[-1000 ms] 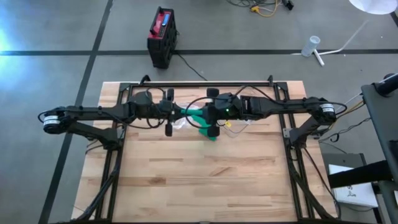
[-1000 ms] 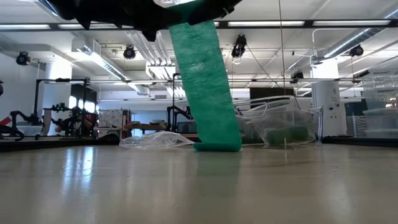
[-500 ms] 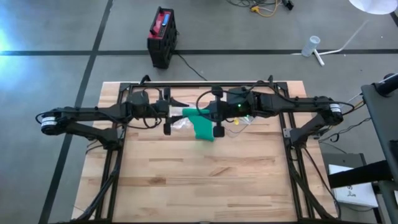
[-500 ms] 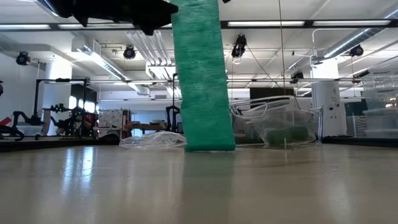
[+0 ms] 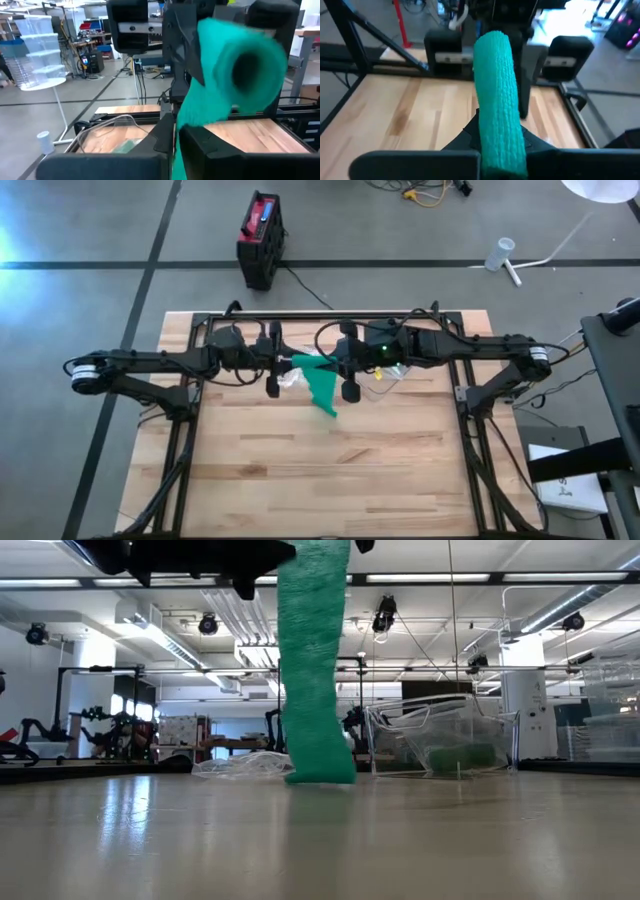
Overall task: Roll bandage
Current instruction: Roll the dark green bandage
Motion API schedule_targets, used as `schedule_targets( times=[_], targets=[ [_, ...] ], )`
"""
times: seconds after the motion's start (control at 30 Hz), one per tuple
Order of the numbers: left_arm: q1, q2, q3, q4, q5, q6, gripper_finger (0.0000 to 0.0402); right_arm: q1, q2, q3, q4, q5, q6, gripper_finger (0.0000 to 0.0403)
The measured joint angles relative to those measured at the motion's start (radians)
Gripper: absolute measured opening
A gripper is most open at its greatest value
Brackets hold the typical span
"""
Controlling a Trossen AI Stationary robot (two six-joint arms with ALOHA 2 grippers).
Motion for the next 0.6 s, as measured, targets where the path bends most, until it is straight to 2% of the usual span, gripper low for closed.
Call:
schedule_targets(
  times=[0.27,0.37,0.6],
  targets=[
    [0.000,-0.077,-0.023,-0.093,-0.052,0.033,0.0001,0.000,-0.031,0.000,-0.103,0.003,0.024,0.0018],
    [0.001,-0.113,-0.027,-0.139,-0.087,0.073,0.0001,0.000,-0.051,0.000,-0.110,0.044,0.013,0.0018],
    [0.000,-0.184,-0.036,-0.151,-0.075,0.119,0.0008,0.000,-0.061,-0.006,-0.134,0.071,-0.024,0.0018]
  ],
)
